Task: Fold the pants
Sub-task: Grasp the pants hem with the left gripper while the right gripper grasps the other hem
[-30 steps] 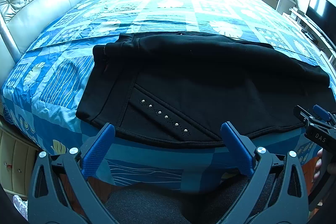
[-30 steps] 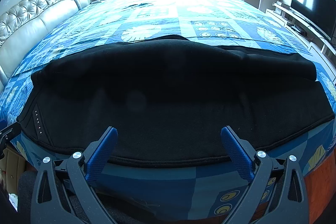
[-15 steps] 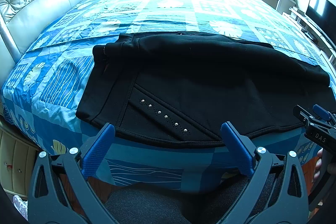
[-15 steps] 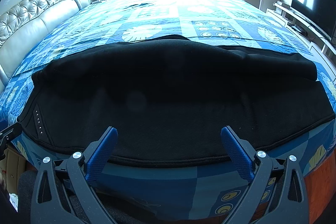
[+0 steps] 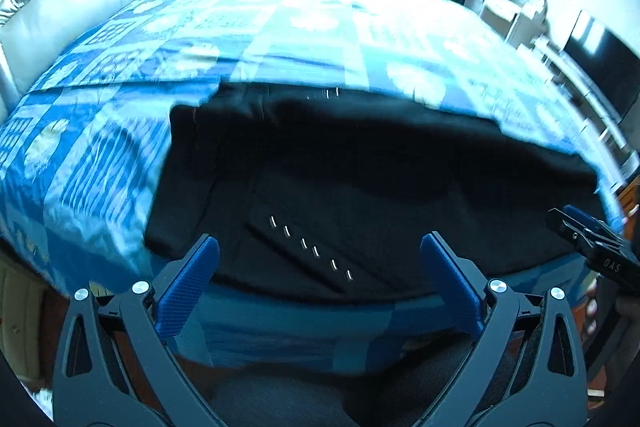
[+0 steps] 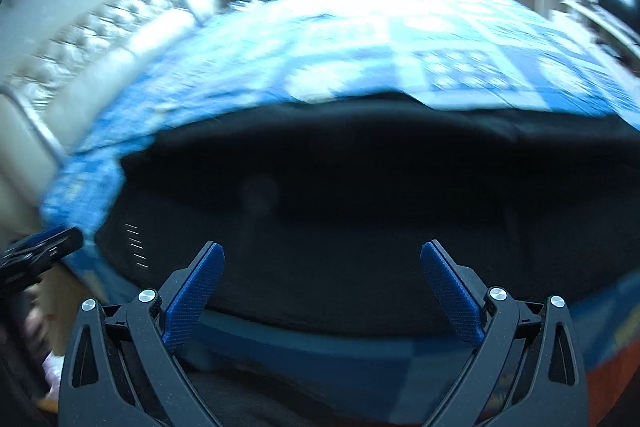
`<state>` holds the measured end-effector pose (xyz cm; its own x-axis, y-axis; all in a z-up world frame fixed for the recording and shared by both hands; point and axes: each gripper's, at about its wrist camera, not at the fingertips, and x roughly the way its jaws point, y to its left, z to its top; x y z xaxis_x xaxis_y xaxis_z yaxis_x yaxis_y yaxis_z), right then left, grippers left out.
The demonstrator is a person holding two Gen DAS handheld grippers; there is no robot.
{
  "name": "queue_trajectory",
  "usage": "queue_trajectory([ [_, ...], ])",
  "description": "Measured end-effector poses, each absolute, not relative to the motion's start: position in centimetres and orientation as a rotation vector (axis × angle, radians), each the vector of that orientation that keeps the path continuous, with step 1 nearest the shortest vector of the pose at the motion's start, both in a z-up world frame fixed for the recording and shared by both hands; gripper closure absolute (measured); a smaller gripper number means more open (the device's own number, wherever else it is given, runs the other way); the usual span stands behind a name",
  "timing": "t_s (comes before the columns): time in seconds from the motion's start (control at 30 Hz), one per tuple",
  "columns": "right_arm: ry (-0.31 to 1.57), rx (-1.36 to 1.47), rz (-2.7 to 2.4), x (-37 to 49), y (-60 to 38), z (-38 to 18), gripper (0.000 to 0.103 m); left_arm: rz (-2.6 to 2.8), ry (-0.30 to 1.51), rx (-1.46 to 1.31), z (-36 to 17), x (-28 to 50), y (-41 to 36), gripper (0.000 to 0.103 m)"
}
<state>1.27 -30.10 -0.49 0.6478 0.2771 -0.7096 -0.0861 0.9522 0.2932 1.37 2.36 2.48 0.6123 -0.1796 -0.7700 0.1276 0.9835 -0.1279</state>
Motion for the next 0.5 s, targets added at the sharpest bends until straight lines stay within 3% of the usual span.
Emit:
queue_trajectory([
  [0.23, 0.908, 0.159, 0.399, 11.4, -32.1, 1.4, 0.005, -0.222, 0.97, -0.128, 2.3, 10.6, 9.9, 0.002],
  [0.5, 1.11, 0.109, 0.46, 22.2, -32.5, -3.2, 0.005, -0.321, 1.091, -0.196, -1.7, 23.4, 14.7, 0.002],
])
